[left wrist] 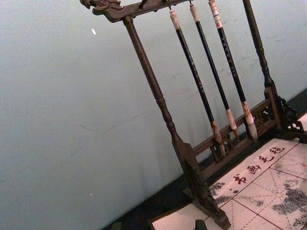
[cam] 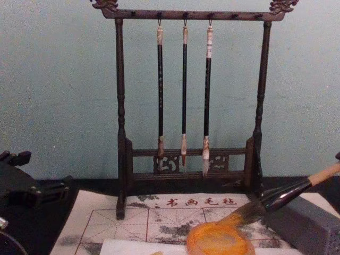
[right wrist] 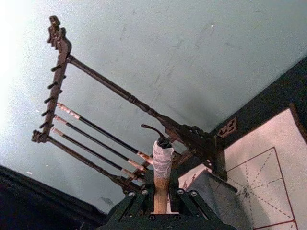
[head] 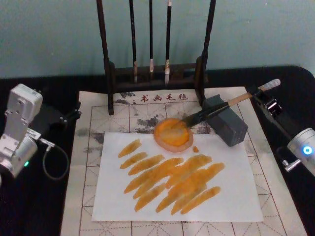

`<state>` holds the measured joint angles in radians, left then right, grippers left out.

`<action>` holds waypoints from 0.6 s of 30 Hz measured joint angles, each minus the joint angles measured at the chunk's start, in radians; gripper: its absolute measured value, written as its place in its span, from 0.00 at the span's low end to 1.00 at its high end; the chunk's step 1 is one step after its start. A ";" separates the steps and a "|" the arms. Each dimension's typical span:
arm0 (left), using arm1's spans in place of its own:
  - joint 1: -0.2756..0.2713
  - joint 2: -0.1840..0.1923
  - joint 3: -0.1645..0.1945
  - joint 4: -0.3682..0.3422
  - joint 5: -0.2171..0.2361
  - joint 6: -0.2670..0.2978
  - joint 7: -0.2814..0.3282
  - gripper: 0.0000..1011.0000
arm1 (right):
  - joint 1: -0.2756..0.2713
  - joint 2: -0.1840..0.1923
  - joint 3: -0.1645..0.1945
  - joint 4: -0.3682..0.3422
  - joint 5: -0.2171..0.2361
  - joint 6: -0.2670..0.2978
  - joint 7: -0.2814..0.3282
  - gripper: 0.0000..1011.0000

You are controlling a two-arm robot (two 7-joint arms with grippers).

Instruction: Pick up the brush from the inkstone, write on the paper, then place the brush back to its original position.

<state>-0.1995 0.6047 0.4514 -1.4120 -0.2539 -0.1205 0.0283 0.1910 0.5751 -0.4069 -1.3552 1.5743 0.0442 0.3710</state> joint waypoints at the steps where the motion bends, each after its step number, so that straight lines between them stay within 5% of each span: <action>1: 0.000 0.000 0.000 0.000 0.000 0.000 0.000 0.99 | 0.000 -0.002 0.001 0.001 -0.001 -0.001 -0.002 0.19; 18: 0.000 0.000 0.000 0.000 0.000 0.000 0.000 0.99 | 0.031 -0.042 -0.008 0.043 -0.047 0.008 -0.033 0.19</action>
<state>-0.1995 0.6047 0.4513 -1.4120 -0.2539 -0.1205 0.0283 0.2222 0.5329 -0.4147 -1.3125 1.5271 0.0524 0.3382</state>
